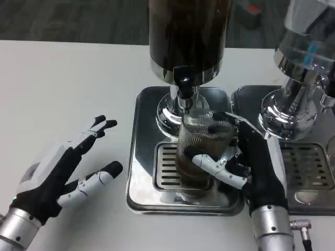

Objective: Grasp the cup under the faucet to collect the drink, then remove the cup.

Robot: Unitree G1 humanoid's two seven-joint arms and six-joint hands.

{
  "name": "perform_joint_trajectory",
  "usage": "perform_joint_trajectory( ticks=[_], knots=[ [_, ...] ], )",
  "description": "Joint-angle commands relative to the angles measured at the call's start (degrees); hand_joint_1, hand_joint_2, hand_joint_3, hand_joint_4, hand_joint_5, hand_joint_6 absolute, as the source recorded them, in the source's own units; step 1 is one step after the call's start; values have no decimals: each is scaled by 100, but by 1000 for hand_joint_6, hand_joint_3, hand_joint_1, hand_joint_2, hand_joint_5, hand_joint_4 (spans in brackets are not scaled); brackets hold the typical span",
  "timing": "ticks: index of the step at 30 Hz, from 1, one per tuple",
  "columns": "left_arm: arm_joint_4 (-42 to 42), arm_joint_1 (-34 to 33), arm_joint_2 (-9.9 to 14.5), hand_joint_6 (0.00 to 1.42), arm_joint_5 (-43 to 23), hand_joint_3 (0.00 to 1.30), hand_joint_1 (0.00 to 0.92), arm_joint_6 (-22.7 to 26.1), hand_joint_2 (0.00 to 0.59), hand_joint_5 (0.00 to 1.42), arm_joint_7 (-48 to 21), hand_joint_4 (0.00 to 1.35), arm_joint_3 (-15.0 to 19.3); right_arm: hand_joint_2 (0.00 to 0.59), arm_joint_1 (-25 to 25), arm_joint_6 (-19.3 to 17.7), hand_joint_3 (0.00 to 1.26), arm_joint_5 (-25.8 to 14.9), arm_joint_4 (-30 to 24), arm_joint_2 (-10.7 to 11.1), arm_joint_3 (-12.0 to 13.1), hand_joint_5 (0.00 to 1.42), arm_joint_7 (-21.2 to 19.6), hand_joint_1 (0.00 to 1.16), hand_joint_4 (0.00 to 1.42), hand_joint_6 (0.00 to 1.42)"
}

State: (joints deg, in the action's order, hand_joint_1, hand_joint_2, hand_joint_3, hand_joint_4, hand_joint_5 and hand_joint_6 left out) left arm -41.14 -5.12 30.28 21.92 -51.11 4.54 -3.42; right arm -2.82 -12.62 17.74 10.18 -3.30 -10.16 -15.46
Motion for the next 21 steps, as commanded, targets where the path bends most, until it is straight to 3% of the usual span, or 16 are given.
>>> perform_joint_trajectory(
  ticks=[1, 5, 12, 21],
  knots=[
    [-39, -73, 11, 82, -42, 126, 0, -34, 157, 131, -91, 0, -66, 191, -42, -227, 447, 40, -279, -42, 30, 737, -165, 933, 626, 1162],
    [-21, -124, 41, 59, -6, 114, 0, 37, 157, 113, -150, 0, -115, 191, -154, -180, 451, 352, -506, 47, 12, 745, -321, 933, 628, 1156],
    [-112, -198, 61, 55, -25, 104, 0, 30, 157, 95, -190, 0, -141, 191, -334, -201, 456, 403, -546, 92, -10, 749, -365, 933, 628, 1157],
    [-124, -257, 205, 21, -16, 70, 0, 13, 159, 63, -306, 0, -168, 191, -670, -189, 461, 625, -1006, 122, -102, 773, -364, 933, 644, 1162]
  ],
)
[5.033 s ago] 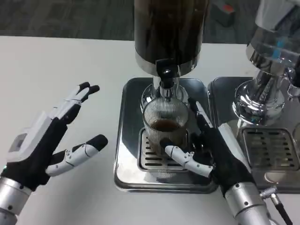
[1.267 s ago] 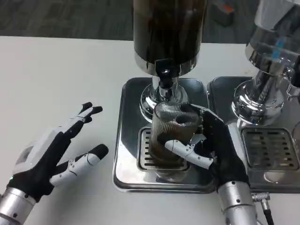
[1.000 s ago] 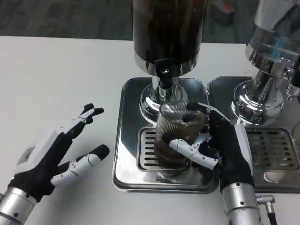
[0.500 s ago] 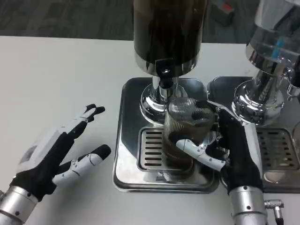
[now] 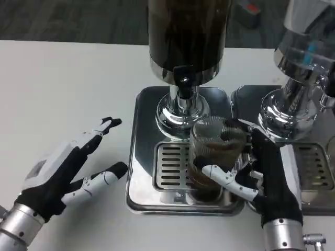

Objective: Grasp the cup under the faucet to collect the drink, then remove the cup.

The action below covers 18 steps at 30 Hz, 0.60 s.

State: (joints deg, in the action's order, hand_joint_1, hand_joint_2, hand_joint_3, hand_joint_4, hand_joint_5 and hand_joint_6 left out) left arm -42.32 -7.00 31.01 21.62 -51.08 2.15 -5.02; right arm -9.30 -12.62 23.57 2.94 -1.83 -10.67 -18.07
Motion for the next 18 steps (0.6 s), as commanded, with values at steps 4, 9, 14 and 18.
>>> perform_joint_trajectory(
  ticks=[4, 9, 14, 18],
  knots=[
    [204, -36, 267, 0, 132, 1, 0, 119, 164, 3, -164, 0, -73, 197, -174, -268, 467, 97, -413, -14, -81, 782, -153, 930, 644, 1188],
    [861, 242, 547, 0, 601, 0, 0, 268, 159, 0, 48, 0, -14, 199, -447, -305, 469, 122, -768, 34, -154, 789, -62, 928, 650, 1195],
    [1118, 614, 727, 0, 422, 0, 0, 37, 157, 0, 61, 0, 150, 199, -687, -324, 472, 89, -1057, 65, -247, 791, 43, 923, 653, 1185],
    [1401, 961, 938, 0, 601, 0, 0, -7, 156, 0, 195, 0, 364, 198, -880, -335, 474, 210, -1429, 74, -401, 791, 87, 919, 658, 1184]
  ],
)
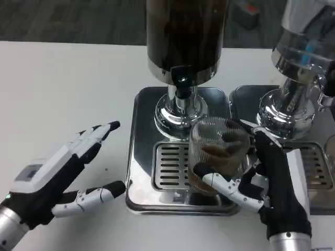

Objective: Grasp the cup under the faucet to collect the drink, then remove the cup.

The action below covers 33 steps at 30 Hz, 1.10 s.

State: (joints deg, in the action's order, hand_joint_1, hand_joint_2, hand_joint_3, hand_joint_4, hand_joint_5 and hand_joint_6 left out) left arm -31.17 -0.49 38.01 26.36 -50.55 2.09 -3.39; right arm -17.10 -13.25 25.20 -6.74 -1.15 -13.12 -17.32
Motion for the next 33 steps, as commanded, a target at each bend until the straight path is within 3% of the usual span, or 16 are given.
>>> perform_joint_trajectory(
  ticks=[1, 7, 16, 26, 33],
  knots=[
    [381, 387, 283, 0, 195, 0, 0, -38, 156, 0, 231, 0, 237, 198, -130, -269, 474, 49, -521, 12, -173, 791, 28, 918, 659, 1184],
    [1224, 1017, 502, 0, 706, 0, 0, 139, 153, 0, 463, 0, 537, 198, -325, -271, 479, 56, -841, 108, -297, 792, 192, 915, 661, 1185],
    [1998, 1920, 372, 0, 1002, 0, 0, 415, 152, 0, 807, 0, 849, 202, -574, -240, 483, -166, -1224, 258, -315, 801, 541, 910, 670, 1202],
    [2060, 2271, 394, 0, 978, 0, 0, 459, 154, 0, 953, 0, 1004, 207, -913, -193, 497, -287, -1721, 485, -284, 819, 857, 905, 683, 1223],
    [2160, 2337, 334, 0, 972, 0, 0, 551, 157, 0, 961, 0, 972, 207, -1000, -165, 497, -373, -1804, 473, -293, 834, 946, 904, 686, 1224]
  ],
)
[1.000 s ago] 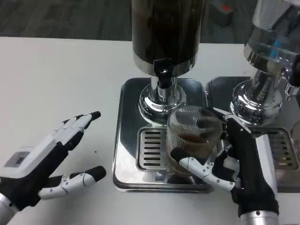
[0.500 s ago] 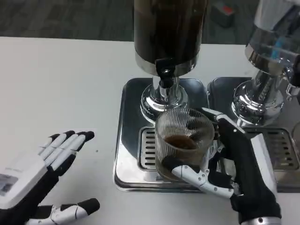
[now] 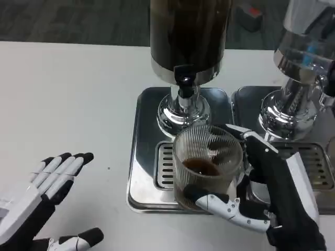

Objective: Grasp the cup under the faucet to collect the drink, then remove the cup.

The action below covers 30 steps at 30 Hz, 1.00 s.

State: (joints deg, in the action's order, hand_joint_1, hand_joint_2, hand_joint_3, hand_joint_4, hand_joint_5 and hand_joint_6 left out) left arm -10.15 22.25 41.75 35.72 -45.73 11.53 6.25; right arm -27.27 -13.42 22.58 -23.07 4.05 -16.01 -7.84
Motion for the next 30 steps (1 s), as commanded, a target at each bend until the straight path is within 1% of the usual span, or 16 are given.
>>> perform_joint_trajectory(
  ticks=[1, 6, 12, 17, 21, 30],
  knots=[
    [48, 77, -42, 0, 4, 0, 0, 71, 157, 0, 3, 0, 9, 207, 13, -155, 498, -108, -170, -48, -5, 834, -3, 903, 686, 1224],
    [-24, 122, -8, 0, -74, 0, 0, 95, 157, 0, -13, 0, 48, 205, 23, -128, 504, -114, -173, -50, -14, 820, 23, 895, 686, 1223],
    [-15, 146, -40, 0, -119, 0, 0, 110, 157, 0, -25, 0, 27, 210, -55, -125, 508, -109, -189, -69, -21, 818, -5, 890, 686, 1223],
    [-92, 99, -19, 0, -182, 0, 0, 115, 157, 0, -53, 0, -6, 212, -117, -170, 510, -69, -195, -106, -18, 818, -66, 886, 686, 1223],
    [-148, 71, -41, 0, -205, 0, 0, 140, 157, 0, -50, 0, -19, 213, -175, -153, 511, -104, -204, -143, -34, 818, -58, 885, 686, 1223],
    [-186, 122, -49, 0, -257, 0, 0, 158, 162, 0, -71, 0, -15, 214, -280, -127, 507, -34, -276, -232, -63, 818, -79, 883, 686, 1223]
  ],
)
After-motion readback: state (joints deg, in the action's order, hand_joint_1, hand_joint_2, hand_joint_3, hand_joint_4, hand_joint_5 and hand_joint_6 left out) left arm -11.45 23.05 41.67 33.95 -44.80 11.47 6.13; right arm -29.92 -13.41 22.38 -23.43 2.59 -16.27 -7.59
